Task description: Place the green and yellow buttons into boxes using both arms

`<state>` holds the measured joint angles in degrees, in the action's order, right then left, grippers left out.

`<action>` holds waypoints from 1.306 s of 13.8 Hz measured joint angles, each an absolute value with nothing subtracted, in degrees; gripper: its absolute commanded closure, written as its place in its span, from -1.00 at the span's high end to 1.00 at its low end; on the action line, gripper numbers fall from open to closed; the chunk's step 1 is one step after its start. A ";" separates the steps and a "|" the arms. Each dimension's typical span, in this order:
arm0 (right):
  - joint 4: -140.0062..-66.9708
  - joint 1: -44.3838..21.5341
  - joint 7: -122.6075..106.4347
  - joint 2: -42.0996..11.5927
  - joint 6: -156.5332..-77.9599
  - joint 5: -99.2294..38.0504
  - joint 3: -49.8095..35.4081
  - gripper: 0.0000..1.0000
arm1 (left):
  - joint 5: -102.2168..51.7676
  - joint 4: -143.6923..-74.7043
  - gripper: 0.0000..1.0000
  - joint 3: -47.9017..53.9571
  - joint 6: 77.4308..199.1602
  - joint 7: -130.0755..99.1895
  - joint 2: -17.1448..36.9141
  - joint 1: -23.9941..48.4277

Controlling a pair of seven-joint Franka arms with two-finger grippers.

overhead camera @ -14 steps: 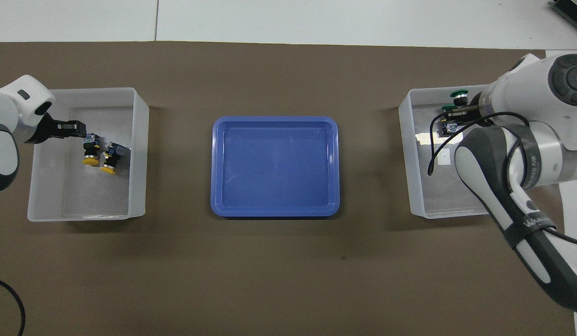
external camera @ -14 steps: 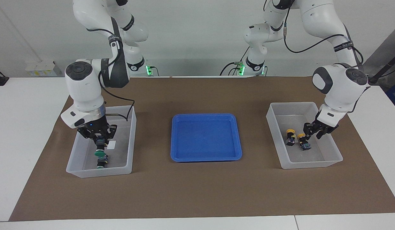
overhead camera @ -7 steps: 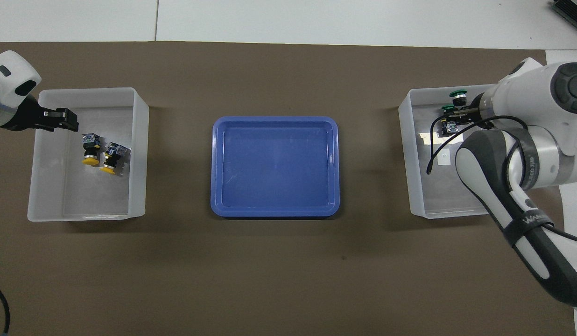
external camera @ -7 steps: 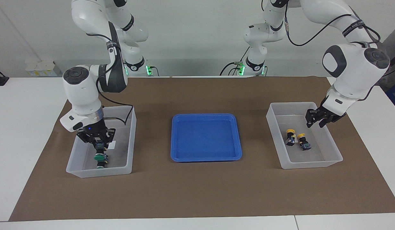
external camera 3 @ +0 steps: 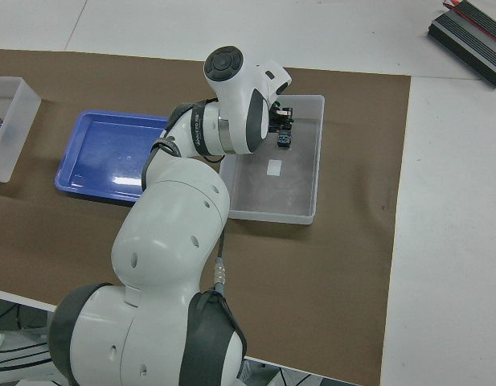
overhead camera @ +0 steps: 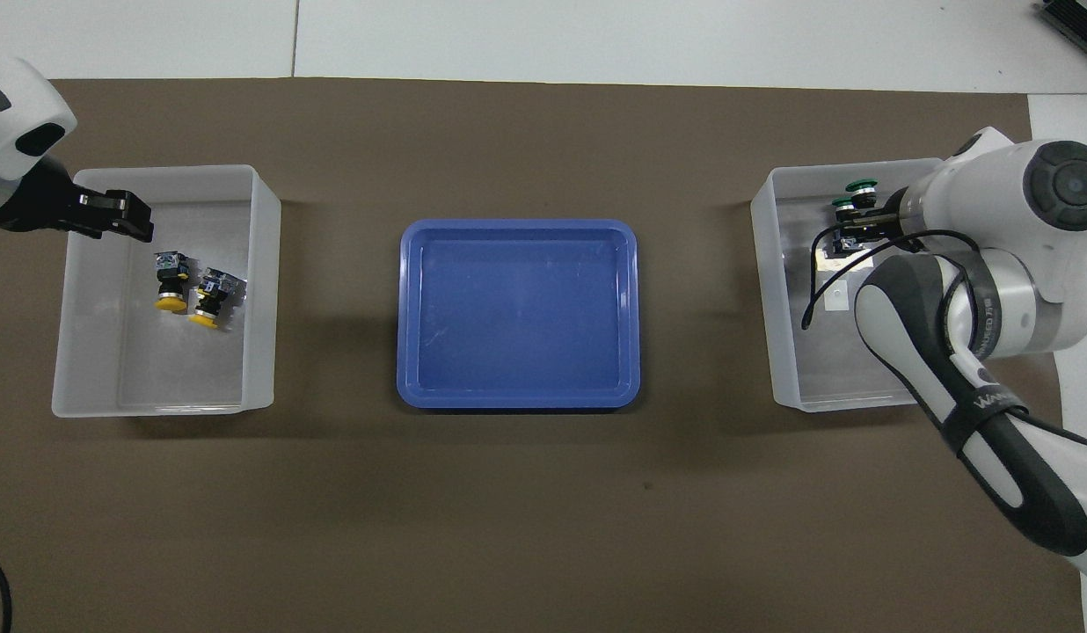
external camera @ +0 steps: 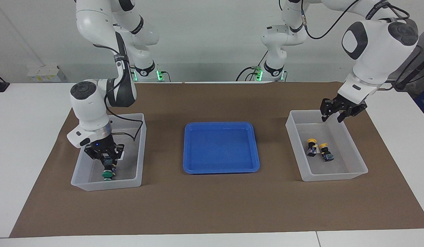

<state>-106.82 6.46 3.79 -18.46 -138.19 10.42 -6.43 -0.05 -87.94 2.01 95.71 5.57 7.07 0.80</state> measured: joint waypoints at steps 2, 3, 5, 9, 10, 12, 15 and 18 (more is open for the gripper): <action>-107.25 5.65 3.79 -19.27 -139.76 10.41 -6.70 -1.00 | -0.01 -88.00 1.00 1.97 93.59 5.57 4.84 0.80; -107.68 5.25 3.79 -19.89 -141.56 10.41 -6.75 -1.00 | -0.01 -88.24 1.00 1.97 93.02 5.57 4.18 0.80; -108.34 5.11 3.79 -21.52 -143.60 10.41 -6.73 -1.00 | -0.01 -89.39 1.00 1.95 92.71 5.57 3.46 0.80; -108.51 5.87 3.79 -24.43 -145.33 10.40 -6.49 0.99 | -0.01 -90.55 1.00 1.78 92.72 5.57 3.39 0.63; -108.50 5.86 3.79 -24.51 -145.33 10.40 -6.48 1.00 | -0.01 -90.55 1.00 1.76 92.72 5.57 3.39 0.53; -108.14 5.78 3.79 -24.25 -145.34 10.40 -6.51 1.00 | -0.01 -90.55 1.00 1.68 92.72 5.57 3.37 0.47; -107.89 5.88 3.79 -22.69 -145.09 10.40 -6.48 1.00 | -0.01 -90.55 1.00 1.48 92.76 5.51 3.35 0.45; -107.82 5.76 4.73 -19.35 -142.06 10.23 -6.51 1.00 | -0.01 -90.55 1.00 1.57 92.76 5.51 3.33 0.49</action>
